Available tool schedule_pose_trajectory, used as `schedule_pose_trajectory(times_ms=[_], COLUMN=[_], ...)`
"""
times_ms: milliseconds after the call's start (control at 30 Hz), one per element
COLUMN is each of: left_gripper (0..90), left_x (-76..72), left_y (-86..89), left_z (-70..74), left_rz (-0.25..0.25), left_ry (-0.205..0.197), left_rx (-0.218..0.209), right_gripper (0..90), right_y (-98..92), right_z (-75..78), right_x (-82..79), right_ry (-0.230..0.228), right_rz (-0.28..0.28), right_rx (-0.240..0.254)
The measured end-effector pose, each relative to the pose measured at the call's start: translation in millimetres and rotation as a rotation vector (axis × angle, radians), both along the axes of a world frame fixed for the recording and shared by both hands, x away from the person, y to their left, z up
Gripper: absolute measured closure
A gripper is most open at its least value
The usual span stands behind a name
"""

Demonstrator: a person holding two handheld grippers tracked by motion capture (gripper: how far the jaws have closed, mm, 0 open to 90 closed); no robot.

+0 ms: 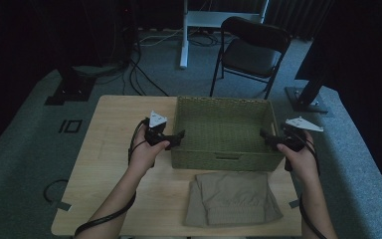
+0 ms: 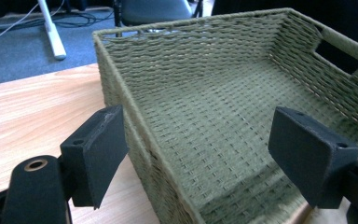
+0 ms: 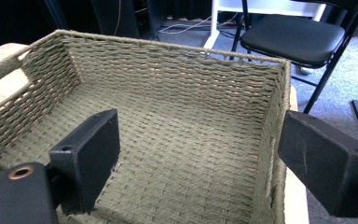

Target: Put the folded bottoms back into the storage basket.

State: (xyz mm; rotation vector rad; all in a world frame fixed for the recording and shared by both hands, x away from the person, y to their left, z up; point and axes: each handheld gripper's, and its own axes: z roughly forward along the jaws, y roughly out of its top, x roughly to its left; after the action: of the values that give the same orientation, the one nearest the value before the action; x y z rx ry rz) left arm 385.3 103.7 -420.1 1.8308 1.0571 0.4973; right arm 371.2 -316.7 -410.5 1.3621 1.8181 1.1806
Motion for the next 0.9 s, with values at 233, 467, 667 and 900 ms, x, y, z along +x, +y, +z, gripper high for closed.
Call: schedule_pose_trajectory(times_ms=[233, 467, 667, 900], left_gripper=[20.2, 20.3, 20.2, 20.2], left_x=[-11.7, -23.5, -35.7, -51.8], left_y=[-0.2, -0.5, -3.3, -11.5], left_z=[0.3, -2.7, -7.8, -10.9], left_rz=[-0.001, -0.029, -0.051, -0.110], left_ry=[-0.024, -0.013, 0.009, 0.018], left_rx=[-0.038, -0.029, -0.045, -0.024], right_gripper=[12.2, 12.2, 12.2, 11.9], right_y=[1.3, 5.6, 8.6, 9.3], right_z=[-2.2, -5.4, -10.6, -11.8], right_x=[-14.6, -28.6, -40.3, -53.8], right_ry=[-0.006, -0.013, -0.010, -0.025], right_rz=[0.022, 0.047, 0.062, 0.063], right_rx=[-0.006, -0.004, 0.001, 0.002])
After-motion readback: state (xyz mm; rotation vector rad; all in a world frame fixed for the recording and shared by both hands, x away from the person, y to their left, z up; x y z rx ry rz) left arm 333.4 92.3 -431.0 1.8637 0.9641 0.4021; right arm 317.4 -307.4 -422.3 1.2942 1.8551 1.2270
